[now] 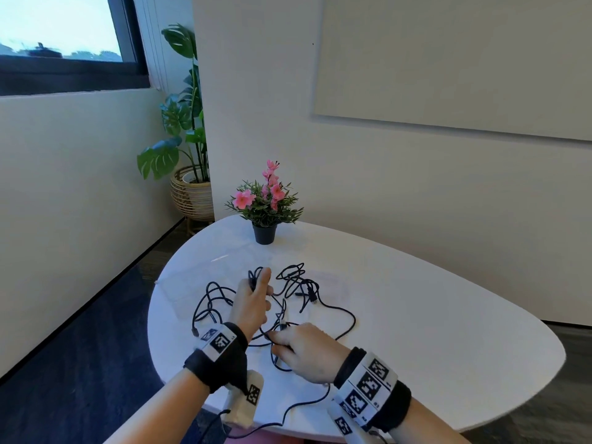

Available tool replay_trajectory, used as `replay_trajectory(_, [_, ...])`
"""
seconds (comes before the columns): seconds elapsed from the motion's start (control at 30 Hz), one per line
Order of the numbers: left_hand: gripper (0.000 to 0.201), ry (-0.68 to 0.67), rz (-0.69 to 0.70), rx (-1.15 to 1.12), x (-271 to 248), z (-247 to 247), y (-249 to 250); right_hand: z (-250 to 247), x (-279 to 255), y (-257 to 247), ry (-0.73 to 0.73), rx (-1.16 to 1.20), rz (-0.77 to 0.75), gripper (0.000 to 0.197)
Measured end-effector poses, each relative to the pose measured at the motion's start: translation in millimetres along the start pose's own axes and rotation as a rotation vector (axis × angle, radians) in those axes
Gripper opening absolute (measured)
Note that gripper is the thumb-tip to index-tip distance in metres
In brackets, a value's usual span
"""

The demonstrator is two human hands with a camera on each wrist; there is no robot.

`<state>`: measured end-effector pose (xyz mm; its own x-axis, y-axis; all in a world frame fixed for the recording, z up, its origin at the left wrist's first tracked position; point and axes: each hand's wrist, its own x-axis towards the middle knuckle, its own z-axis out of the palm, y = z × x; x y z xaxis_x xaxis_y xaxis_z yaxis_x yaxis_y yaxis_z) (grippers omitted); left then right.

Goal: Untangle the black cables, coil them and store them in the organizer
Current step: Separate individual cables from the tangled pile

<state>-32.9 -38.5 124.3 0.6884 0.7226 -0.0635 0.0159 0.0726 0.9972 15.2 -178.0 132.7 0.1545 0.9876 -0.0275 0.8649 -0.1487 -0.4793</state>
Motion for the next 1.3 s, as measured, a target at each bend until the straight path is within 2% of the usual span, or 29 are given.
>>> replay_trajectory(0.1, [0.032, -0.092, 0.103, 0.312, -5.0, -5.3, -5.2, -16.8, -0.3, -4.1, 0.093, -0.051, -0.095, 0.022])
replay_trajectory(0.2, [0.056, -0.254, 0.12, 0.436, -16.6, -10.9, -5.2, -47.0, -0.8, -5.0, 0.289, 0.051, -0.181, 0.014])
replay_trajectory(0.27, [0.071, -0.388, 0.034, 0.368, -24.2, -9.7, -5.4, -62.6, 1.0, -2.2, 0.392, 0.176, -0.172, 0.012])
replay_trajectory(0.4, [0.105, -0.636, -0.099, 0.162, -30.8, -4.5, -7.9, -69.6, 13.3, 16.9, 0.489, 0.425, -0.069, 0.013])
replay_trajectory(0.47, [0.105, -0.712, -0.075, 0.043, -31.2, -4.1, -2.3, -64.8, 18.6, 29.0, 0.506, 0.564, 0.012, 0.013])
replay_trajectory(0.5, [0.095, -0.712, -0.047, -0.016, -30.8, -4.8, 1.5, -60.9, 20.1, 33.9, 0.506, 0.659, 0.047, 0.014])
replay_trajectory(0.6, [0.059, -0.607, 0.004, -0.191, -27.6, -8.6, 11.1, -46.9, 20.8, 43.2, 0.516, 0.848, 0.148, 0.015])
replay_trajectory(0.63, [0.052, -0.578, -0.007, -0.26, -26.1, -10.3, 13.1, -41.9, 20.1, 44.4, 0.508, 0.873, 0.177, 0.016])
replay_trajectory(0.67, [0.053, -0.56, -0.026, -0.328, -25.1, -12.2, 14.9, -36.6, 19.1, 45.6, 0.49, 0.872, 0.198, 0.017])
replay_trajectory(0.73, [0.069, -0.549, -0.029, -0.394, -22.5, -15.8, 15.9, -25.5, 16.8, 48.5, 0.436, 0.772, 0.211, 0.02])
replay_trajectory(0.8, [0.081, -0.54, 0.013, -0.309, -21.1, -18.3, 13.5, -17.9, 13.5, 50.1, 0.372, 0.6, 0.207, 0.021])
replay_trajectory(0.87, [0.07, -0.501, 0.002, -0.244, -19.7, -18.4, 11.1, -13.1, 10.7, 48.7, 0.335, 0.535, 0.213, 0.02])
replay_trajectory(0.93, [0.045, -0.417, -0.101, -0.29, -17.5, -16.6, 10.5, -9.7, 8.0, 44.4, 0.327, 0.539, 0.216, 0.02])
replay_trajectory(0.97, [0.04, -0.366, -0.144, -0.299, -16.2, -15.6, 10.3, -7.9, 6.7, 41.7, 0.321, 0.53, 0.209, 0.021])
replay_trajectory(1.07, [0.041, -0.249, -0.186, -0.168, -12.4, -12.8, 9.2, 1.2, 3.5, 35.0, 0.256, 0.448, 0.196, 0.023])
replay_trajectory(1.17, [0.04, -0.082, -0.176, -0.018, -3.1, -15.7, 8.3, 10.1, -1.4, 31.4, 0.179, 0.395, 0.255, 0.032])
replay_trajectory(1.3, [0.04, 0.121, -0.2, -0.025, 18.3, -30.7, 6.9, 14.3, -10.8, 25.9, 0.134, 0.346, 0.228, 0.021])
